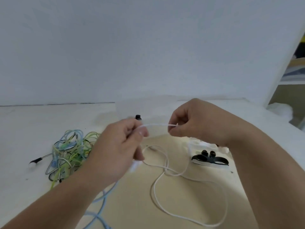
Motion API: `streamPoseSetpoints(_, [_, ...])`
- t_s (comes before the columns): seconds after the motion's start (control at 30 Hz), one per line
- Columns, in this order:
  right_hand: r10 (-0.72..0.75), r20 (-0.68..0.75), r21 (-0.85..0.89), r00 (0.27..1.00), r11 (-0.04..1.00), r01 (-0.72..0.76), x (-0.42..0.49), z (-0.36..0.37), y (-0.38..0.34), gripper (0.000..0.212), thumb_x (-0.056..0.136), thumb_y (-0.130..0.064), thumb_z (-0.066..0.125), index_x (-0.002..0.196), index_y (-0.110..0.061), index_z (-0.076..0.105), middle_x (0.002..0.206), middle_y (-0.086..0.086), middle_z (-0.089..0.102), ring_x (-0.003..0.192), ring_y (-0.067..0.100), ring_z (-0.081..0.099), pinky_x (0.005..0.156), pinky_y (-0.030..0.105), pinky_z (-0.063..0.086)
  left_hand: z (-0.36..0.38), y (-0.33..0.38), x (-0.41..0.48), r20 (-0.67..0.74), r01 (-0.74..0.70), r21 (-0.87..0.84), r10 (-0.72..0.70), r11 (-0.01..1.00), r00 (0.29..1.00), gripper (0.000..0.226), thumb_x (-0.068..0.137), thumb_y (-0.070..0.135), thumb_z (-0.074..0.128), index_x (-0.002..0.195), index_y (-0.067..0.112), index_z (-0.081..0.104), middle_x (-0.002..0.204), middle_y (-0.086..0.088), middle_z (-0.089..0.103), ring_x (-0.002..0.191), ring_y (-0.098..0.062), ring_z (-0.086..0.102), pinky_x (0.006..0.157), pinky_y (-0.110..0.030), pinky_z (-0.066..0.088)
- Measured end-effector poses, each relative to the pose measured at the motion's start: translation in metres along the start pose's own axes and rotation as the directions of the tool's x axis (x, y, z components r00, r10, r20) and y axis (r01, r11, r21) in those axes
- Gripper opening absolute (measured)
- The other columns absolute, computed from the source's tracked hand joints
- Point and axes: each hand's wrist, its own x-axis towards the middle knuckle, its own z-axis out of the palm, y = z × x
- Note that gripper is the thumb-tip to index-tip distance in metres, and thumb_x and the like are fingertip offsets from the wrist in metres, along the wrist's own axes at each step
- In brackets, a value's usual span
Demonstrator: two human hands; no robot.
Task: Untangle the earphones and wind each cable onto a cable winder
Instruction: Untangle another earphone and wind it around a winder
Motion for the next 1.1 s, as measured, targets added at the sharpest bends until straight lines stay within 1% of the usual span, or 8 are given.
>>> streamPoseSetpoints(0.1, [0.151,-0.065,-0.233,0.986,0.959,-0.162,0.000,-0.013,0.014,0.010,0.080,-0.017,0.073,0.070,-0.020,0.072,0.053,-0.006,0.057,0.038,0.007,0.046,0.040,0.017,0.041,-0.005,-0.003,0.004,-0.033,-0.055,0.062,0.057,0.997,0.998,0.021,0.097,0.022,0.058,0.078,0.020,0.066,0.046,0.007,0.044,0.039,-0.006,0.036,0.045,-0.022,0.033])
streamPoseSetpoints(0.27, [0.369,0.155,-0.523,0.917,0.817,-0.241,-0.008,-0.014,0.017,0.015,0.067,-0.036,0.082,0.077,-0.027,0.076,0.074,-0.005,0.069,0.067,0.014,0.061,0.062,0.026,0.046,0.002,-0.012,0.002,0.109,-0.133,0.260,0.108,0.956,0.988,0.017,0.092,0.043,0.060,0.081,0.031,0.061,0.050,0.008,0.045,0.045,-0.008,0.035,0.049,-0.029,0.031])
streamPoseSetpoints(0.53, [0.473,0.220,-0.634,0.853,0.734,-0.244,-0.003,-0.001,0.021,0.022,0.063,-0.021,0.084,0.080,-0.025,0.071,0.075,-0.007,0.064,0.069,0.015,0.058,0.060,0.023,0.042,-0.003,-0.012,0.002,0.111,-0.133,0.254,0.108,0.958,0.988,0.013,0.094,0.034,0.063,0.081,0.033,0.063,0.052,0.009,0.045,0.046,-0.007,0.036,0.050,-0.028,0.032])
streamPoseSetpoints(0.63, [0.337,0.178,-0.568,0.924,0.802,-0.183,-0.001,0.002,0.021,0.012,0.069,-0.024,0.079,0.078,-0.027,0.071,0.067,-0.011,0.062,0.062,0.009,0.056,0.054,0.022,0.040,-0.006,-0.010,0.001,0.139,-0.099,0.236,0.068,0.967,0.988,0.016,0.096,0.031,0.059,0.081,0.027,0.065,0.052,0.008,0.046,0.047,-0.009,0.040,0.050,-0.033,0.039])
streamPoseSetpoints(0.73, [0.073,0.036,-0.212,0.997,0.975,-0.064,0.005,0.009,0.013,0.008,0.077,-0.022,0.078,0.081,-0.028,0.073,0.051,-0.015,0.052,0.047,0.004,0.044,0.050,0.016,0.036,-0.008,-0.003,0.001,0.199,0.080,0.034,-0.085,0.996,0.976,0.040,0.099,0.039,0.049,0.073,0.015,0.069,0.052,0.001,0.053,0.051,-0.014,0.054,0.051,-0.034,0.048])
streamPoseSetpoints(0.87, [-0.129,-0.045,0.057,0.991,0.990,0.131,0.010,0.027,-0.005,0.020,0.082,-0.008,0.075,0.087,-0.028,0.076,0.067,-0.016,0.067,0.053,0.000,0.049,0.058,0.014,0.043,-0.018,0.010,0.002,0.275,0.277,-0.236,-0.210,0.932,0.938,0.064,0.095,0.051,0.040,0.055,0.010,0.068,0.062,-0.017,0.067,0.059,-0.023,0.065,0.059,-0.029,0.053])
streamPoseSetpoints(0.97, [-0.194,-0.107,0.068,0.975,0.977,0.202,0.007,0.035,-0.009,0.025,0.082,-0.007,0.075,0.085,-0.032,0.077,0.079,-0.013,0.070,0.055,0.000,0.050,0.058,0.009,0.039,-0.020,0.011,0.007,0.108,0.310,-0.318,-0.291,0.896,0.951,0.066,0.101,0.039,0.047,0.041,0.011,0.049,0.052,-0.014,0.060,0.060,-0.026,0.070,0.056,-0.030,0.057])
streamPoseSetpoints(1.1, [-0.278,-0.179,0.073,0.944,0.953,0.294,0.005,0.036,-0.015,0.037,0.076,0.002,0.076,0.081,-0.034,0.078,0.073,-0.012,0.064,0.055,0.001,0.050,0.057,0.007,0.035,-0.024,0.000,0.017,-0.146,0.273,-0.396,-0.353,0.877,0.924,0.048,0.097,0.022,0.057,0.052,0.013,0.044,0.052,-0.004,0.043,0.056,-0.023,0.068,0.056,-0.033,0.058])
